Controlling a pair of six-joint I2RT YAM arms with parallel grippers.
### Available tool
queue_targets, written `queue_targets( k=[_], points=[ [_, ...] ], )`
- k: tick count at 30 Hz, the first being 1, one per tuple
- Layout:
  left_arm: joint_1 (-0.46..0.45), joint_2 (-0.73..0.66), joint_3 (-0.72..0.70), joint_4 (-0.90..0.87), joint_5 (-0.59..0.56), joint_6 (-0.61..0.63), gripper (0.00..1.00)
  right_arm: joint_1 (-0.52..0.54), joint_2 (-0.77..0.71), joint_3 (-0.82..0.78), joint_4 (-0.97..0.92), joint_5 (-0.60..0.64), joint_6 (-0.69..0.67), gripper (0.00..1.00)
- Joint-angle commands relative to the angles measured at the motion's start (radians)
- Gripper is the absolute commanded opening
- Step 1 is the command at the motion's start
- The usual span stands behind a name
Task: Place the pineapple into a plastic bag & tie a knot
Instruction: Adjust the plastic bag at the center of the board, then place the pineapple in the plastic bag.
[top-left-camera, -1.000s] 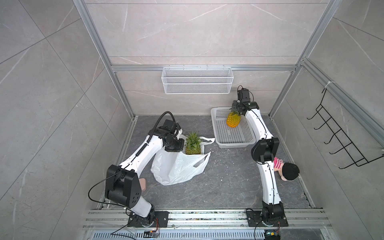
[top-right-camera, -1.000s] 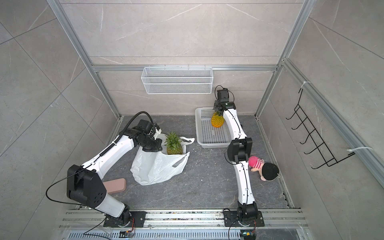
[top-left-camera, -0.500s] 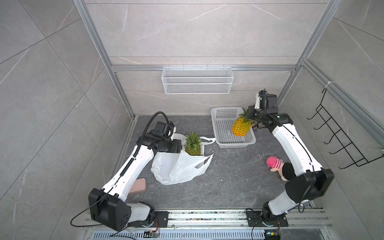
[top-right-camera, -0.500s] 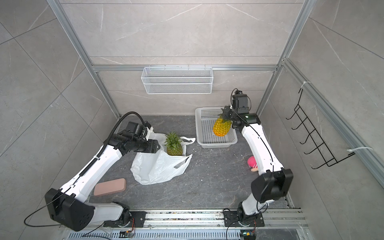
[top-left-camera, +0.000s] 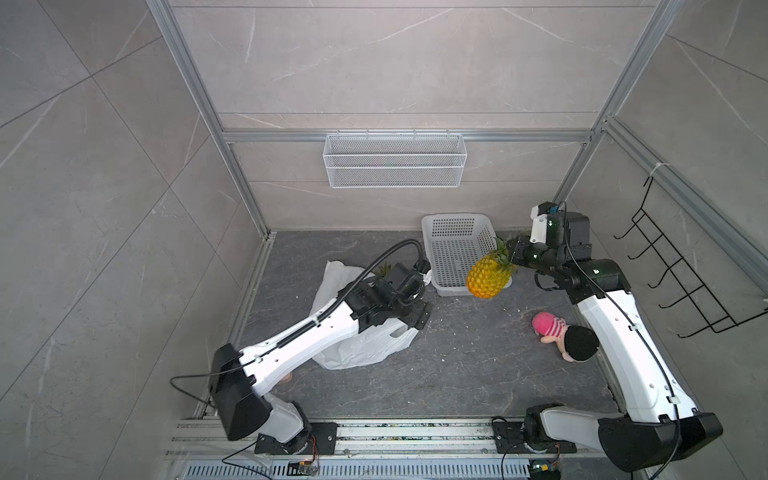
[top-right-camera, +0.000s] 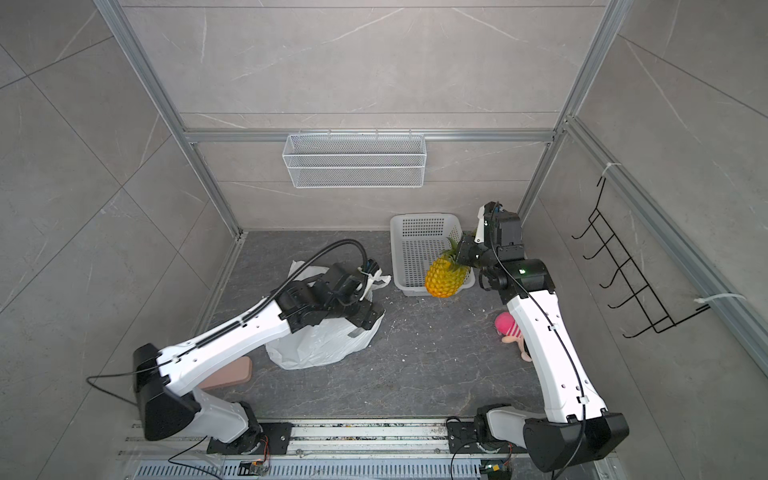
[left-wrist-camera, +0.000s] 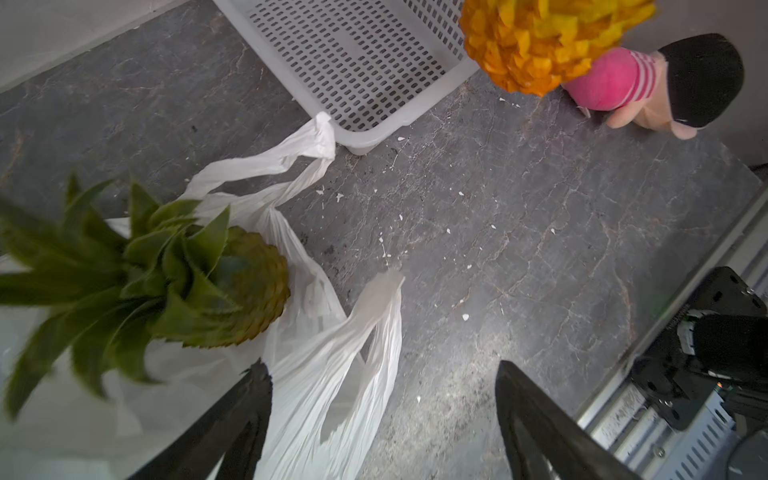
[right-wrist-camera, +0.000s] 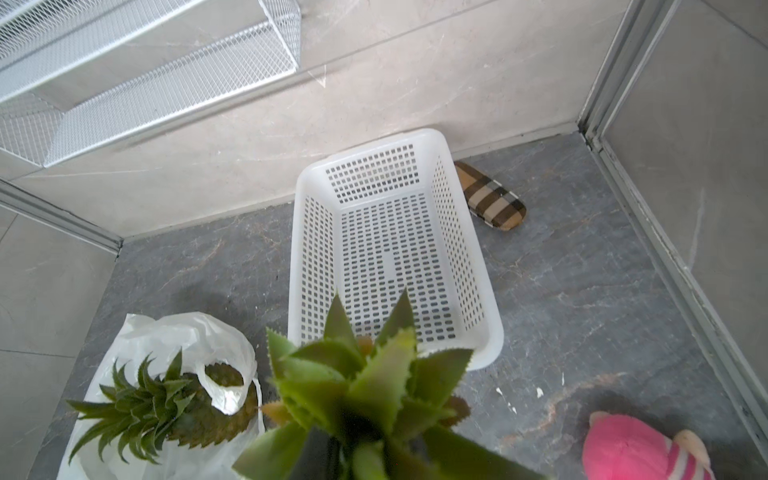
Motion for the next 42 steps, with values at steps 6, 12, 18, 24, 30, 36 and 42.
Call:
queue_targets(
  k=[6,12,18,24,30,36,42],
  points=[
    [-0.009,0.213,0.135,-0.016,-0.001,0.024,0.60,0.002,-0.101,-0.052,0.002,-0.028,0.037,0.00],
    [-0.009,0.283,0.155,-0.045,-0.067,0.025,0.46,0.003,-0.110,-0.054,0.014,-0.073,0.047,0.00],
    [-0.009,0.218,0.095,-0.040,-0.012,0.013,0.03,0.003,-0.117,-0.086,0.066,-0.180,0.036,0.00],
    [-0.009,-0.091,-0.196,0.144,0.076,0.014,0.00,0.012,-0.166,-0.198,0.243,-0.420,0.049,0.00],
    [-0.007,-0.381,-0.448,0.283,0.037,-0.007,0.00,0.151,-0.201,-0.337,0.472,-0.475,0.127,0.00],
    [-0.007,-0.538,-0.584,0.338,-0.022,-0.055,0.00,0.421,-0.157,-0.380,0.628,-0.336,0.129,0.00],
    [-0.008,-0.730,-0.706,0.343,-0.122,-0.119,0.00,0.565,-0.056,-0.343,0.700,-0.205,0.046,0.00]
  ],
)
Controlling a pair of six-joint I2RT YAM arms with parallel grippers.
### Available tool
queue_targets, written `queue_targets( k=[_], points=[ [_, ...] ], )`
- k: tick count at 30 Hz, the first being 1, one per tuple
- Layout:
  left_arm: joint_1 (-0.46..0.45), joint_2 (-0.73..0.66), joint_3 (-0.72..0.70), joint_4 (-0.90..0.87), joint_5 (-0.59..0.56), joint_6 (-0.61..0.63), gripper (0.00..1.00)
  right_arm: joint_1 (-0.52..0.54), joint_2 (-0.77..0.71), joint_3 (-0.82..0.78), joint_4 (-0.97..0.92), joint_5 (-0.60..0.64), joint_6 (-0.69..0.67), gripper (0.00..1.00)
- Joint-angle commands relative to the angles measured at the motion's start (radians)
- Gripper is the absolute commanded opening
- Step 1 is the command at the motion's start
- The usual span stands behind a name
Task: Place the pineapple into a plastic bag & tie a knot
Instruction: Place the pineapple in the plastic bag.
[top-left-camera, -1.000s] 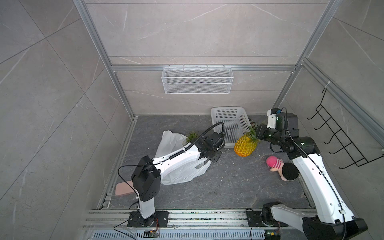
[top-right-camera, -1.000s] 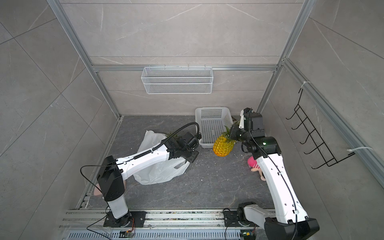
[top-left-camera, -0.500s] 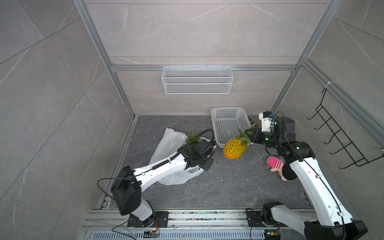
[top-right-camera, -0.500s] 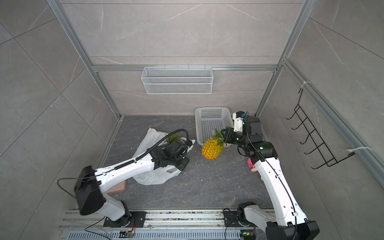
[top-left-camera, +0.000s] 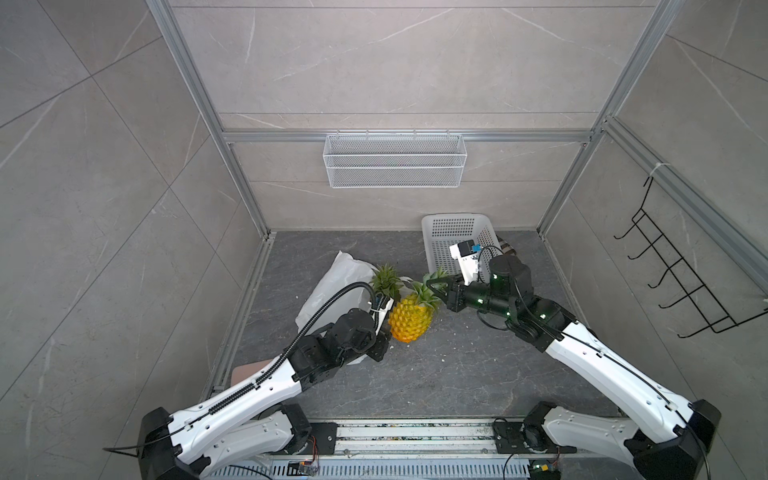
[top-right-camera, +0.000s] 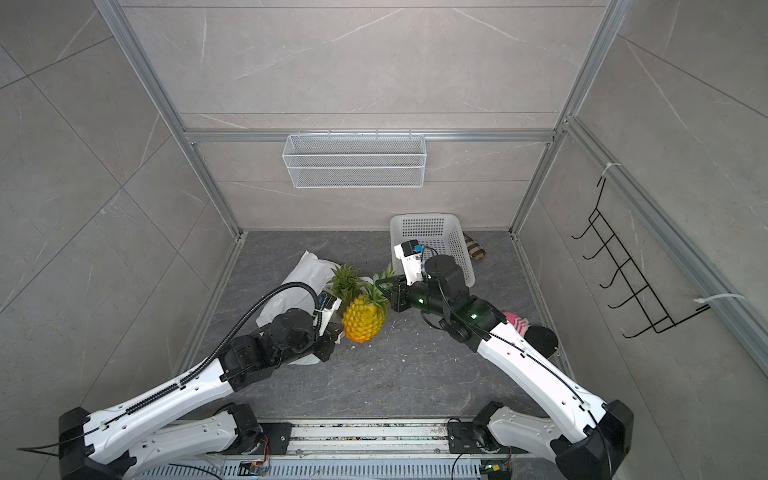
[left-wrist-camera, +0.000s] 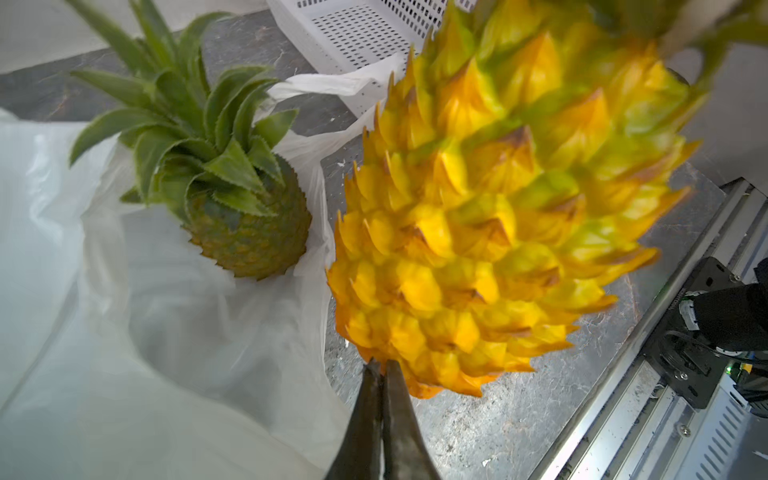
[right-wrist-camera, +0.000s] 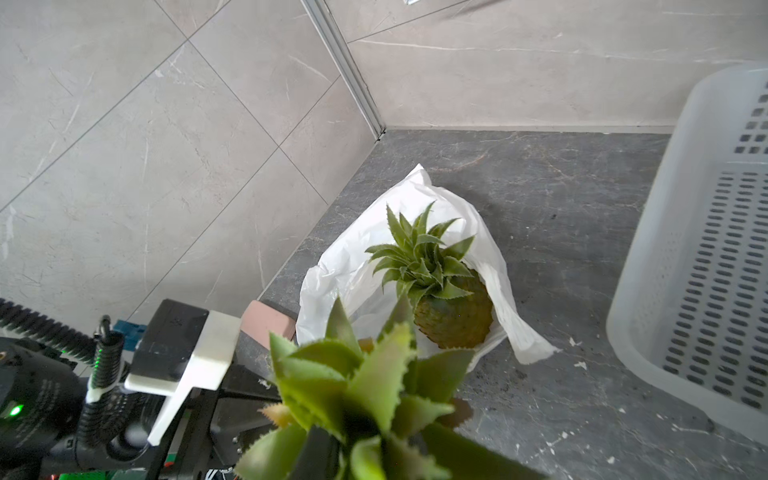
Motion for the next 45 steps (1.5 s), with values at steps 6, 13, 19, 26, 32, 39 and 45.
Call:
queue_targets(
  k=[6,13,19,26,32,39,45],
  points=[
    [-0.002,-0.189,-0.002,-0.099,-0.212,-0.073,0.00,0.184,0.194,0.154,0.190,0.166,-0.161,0.00],
    [-0.002,-0.230,-0.001,-0.167,-0.272,-0.082,0.00,0.246,0.369,0.250,0.315,0.209,-0.193,0.00],
    [-0.003,-0.244,-0.021,-0.218,-0.315,-0.119,0.00,0.298,0.447,0.280,0.411,0.252,-0.262,0.00],
    [-0.003,-0.259,-0.050,-0.304,-0.486,-0.256,0.00,0.333,0.510,0.227,0.493,0.205,-0.345,0.00],
    [-0.002,-0.281,-0.078,-0.333,-0.500,-0.322,0.00,0.353,0.542,0.202,0.521,0.214,-0.418,0.00],
    [-0.002,-0.294,-0.087,-0.358,-0.523,-0.363,0.00,0.363,0.619,0.237,0.556,0.253,-0.498,0.00],
    [-0.002,-0.289,-0.028,-0.369,-0.554,-0.320,0.00,0.362,0.671,0.264,0.496,0.258,-0.519,0.00]
  ],
)
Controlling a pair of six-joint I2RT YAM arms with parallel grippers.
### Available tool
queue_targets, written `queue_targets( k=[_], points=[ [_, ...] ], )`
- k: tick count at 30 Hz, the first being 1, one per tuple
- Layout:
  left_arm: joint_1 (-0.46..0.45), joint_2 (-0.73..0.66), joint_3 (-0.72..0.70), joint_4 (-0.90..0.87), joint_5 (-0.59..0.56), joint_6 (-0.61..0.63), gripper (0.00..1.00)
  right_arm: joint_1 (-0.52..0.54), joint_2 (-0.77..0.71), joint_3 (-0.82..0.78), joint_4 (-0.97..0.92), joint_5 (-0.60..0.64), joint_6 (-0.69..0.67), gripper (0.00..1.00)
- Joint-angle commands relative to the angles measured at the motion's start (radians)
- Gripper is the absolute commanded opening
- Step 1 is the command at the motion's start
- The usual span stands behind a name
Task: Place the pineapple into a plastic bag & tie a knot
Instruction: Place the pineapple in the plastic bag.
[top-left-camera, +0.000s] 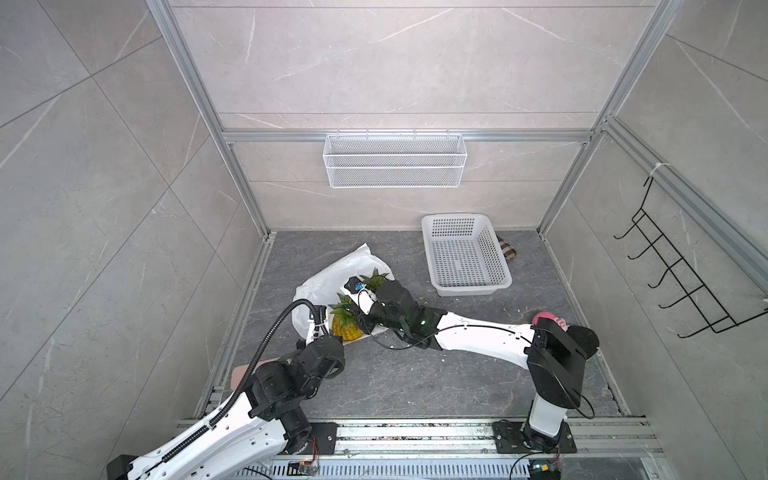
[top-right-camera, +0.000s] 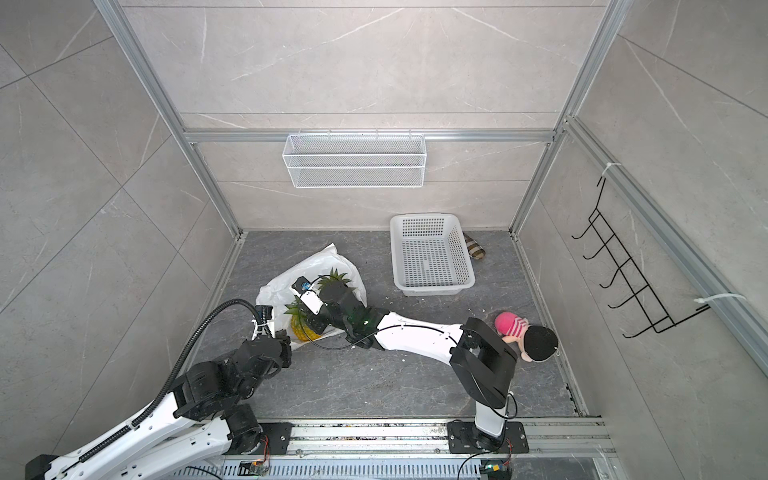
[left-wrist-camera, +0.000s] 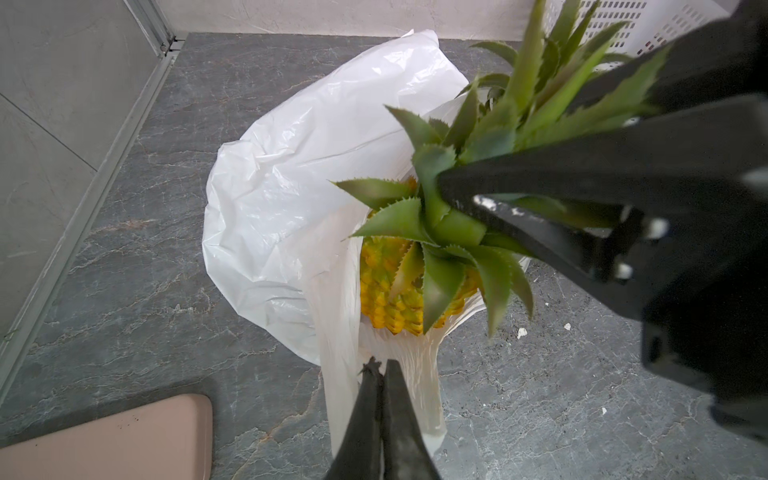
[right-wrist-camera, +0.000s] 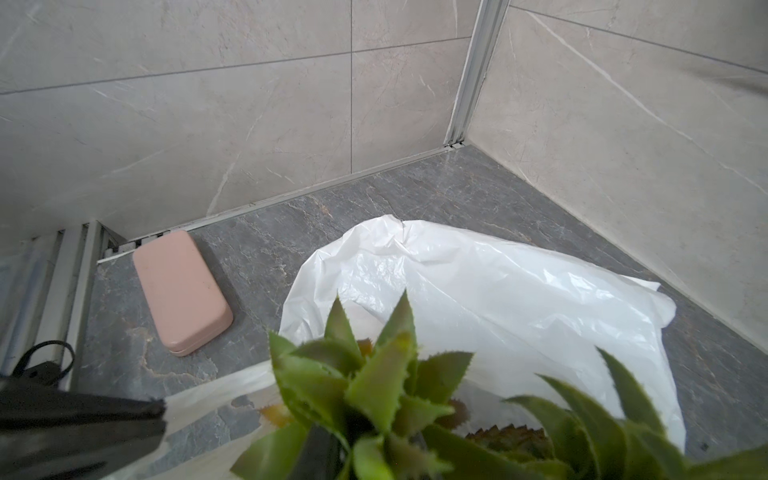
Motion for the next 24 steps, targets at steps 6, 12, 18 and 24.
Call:
queue_targets(
  k=[6,12,18,24],
  points=[
    [-0.001,-0.001,0.060,0.045,-0.027,0.067,0.00,0.003,0.067,0.124,-0.088,0.056,-0.045,0.04],
    [-0.001,0.006,0.042,0.042,-0.034,0.052,0.00,0.001,0.020,0.195,-0.198,0.053,0.041,0.53],
    [0.001,-0.007,0.034,0.039,-0.031,0.049,0.00,-0.038,-0.138,0.173,-0.318,0.122,0.187,0.66],
    [0.002,-0.008,0.040,0.040,-0.031,0.057,0.00,-0.156,-0.311,0.079,-0.576,0.229,0.401,0.72]
  ],
)
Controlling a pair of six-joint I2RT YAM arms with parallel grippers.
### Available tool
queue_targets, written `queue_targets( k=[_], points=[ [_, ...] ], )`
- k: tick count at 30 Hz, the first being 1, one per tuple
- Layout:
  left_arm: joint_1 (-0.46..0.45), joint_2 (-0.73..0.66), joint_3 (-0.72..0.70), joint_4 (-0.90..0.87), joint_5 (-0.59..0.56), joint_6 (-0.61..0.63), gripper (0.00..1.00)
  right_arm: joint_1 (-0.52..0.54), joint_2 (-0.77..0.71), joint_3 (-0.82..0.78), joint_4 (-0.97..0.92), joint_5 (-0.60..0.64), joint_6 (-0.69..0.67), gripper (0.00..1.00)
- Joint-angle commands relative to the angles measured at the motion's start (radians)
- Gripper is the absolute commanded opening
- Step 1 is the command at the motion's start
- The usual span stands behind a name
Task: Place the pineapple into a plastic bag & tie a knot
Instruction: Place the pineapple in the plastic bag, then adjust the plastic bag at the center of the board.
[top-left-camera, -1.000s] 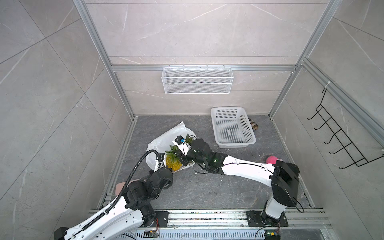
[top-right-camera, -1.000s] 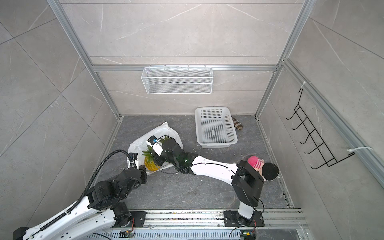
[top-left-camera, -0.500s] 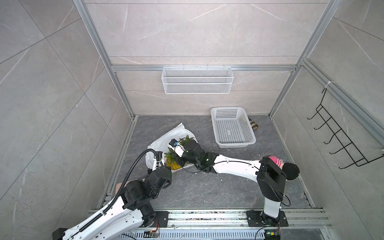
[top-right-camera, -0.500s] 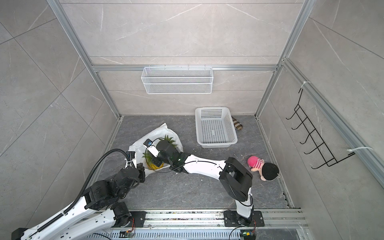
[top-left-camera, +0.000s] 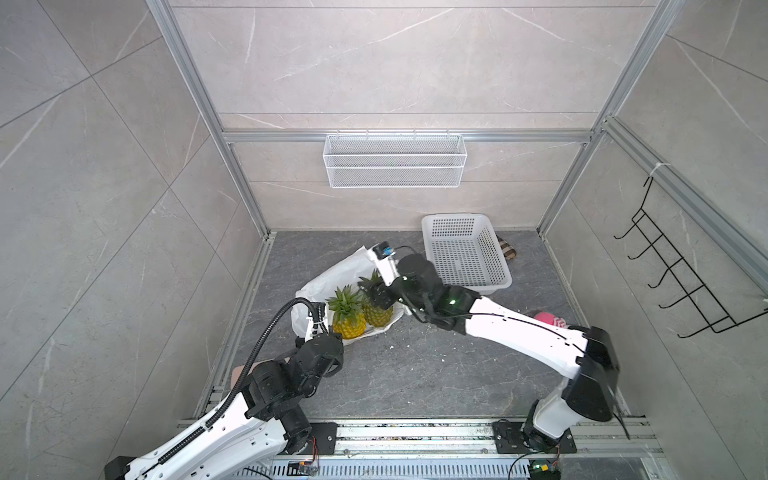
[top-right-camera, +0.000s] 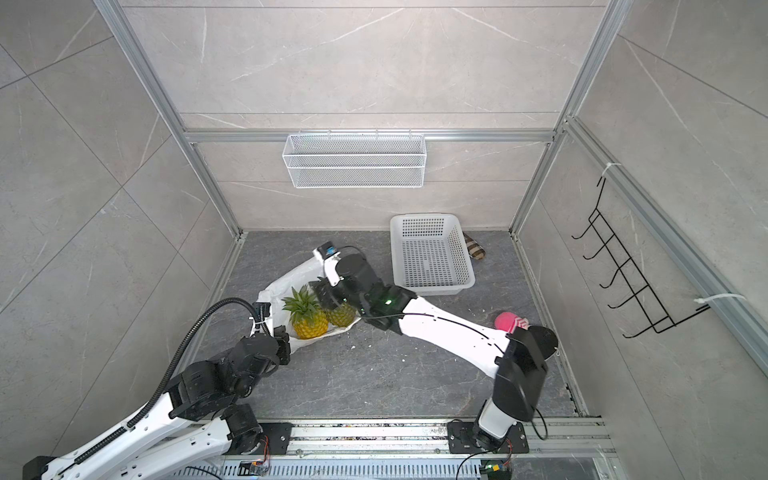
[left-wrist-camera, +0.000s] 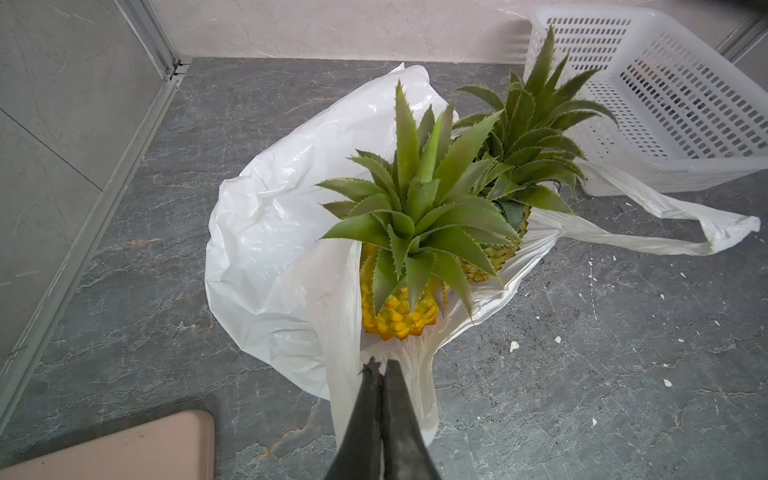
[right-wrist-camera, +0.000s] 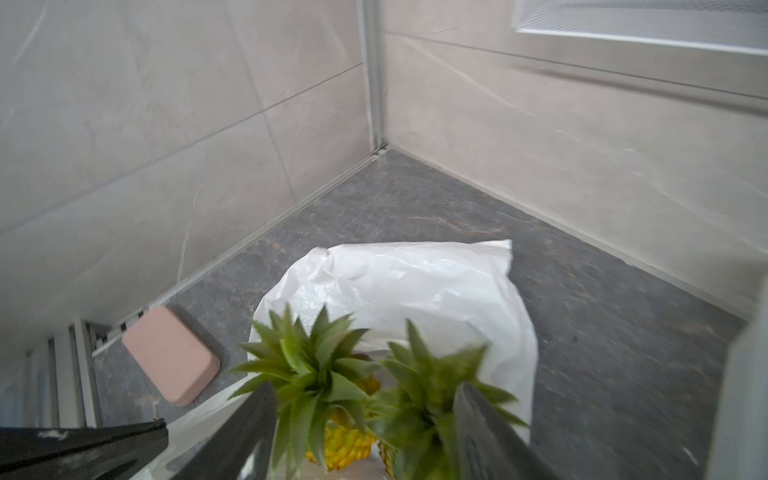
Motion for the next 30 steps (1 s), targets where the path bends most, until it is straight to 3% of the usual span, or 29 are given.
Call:
queue_targets(
  k=[1,6,9,18,24,30],
  points=[
    [0.003,-0.007,0.021,0.027,-0.025,0.017,0.00,-0.058,-0.070,-0.039,-0.255,0.096,0.157,0.74],
    [0.004,-0.003,0.022,0.042,-0.024,0.035,0.00,-0.095,-0.039,-0.014,-0.496,0.042,0.193,0.78],
    [0.004,0.000,0.024,0.045,-0.022,0.038,0.00,-0.095,-0.005,-0.002,-0.538,-0.061,0.189,0.79],
    [0.005,0.006,0.024,0.049,-0.016,0.042,0.00,-0.094,0.075,0.005,-0.571,-0.093,0.206,0.72],
    [0.005,0.008,0.030,0.049,-0.023,0.050,0.00,-0.094,0.113,0.026,-0.521,-0.075,0.193,0.53],
    [0.007,0.009,0.051,0.036,-0.034,0.063,0.00,-0.094,0.110,0.043,-0.490,-0.054,0.187,0.22]
  ],
)
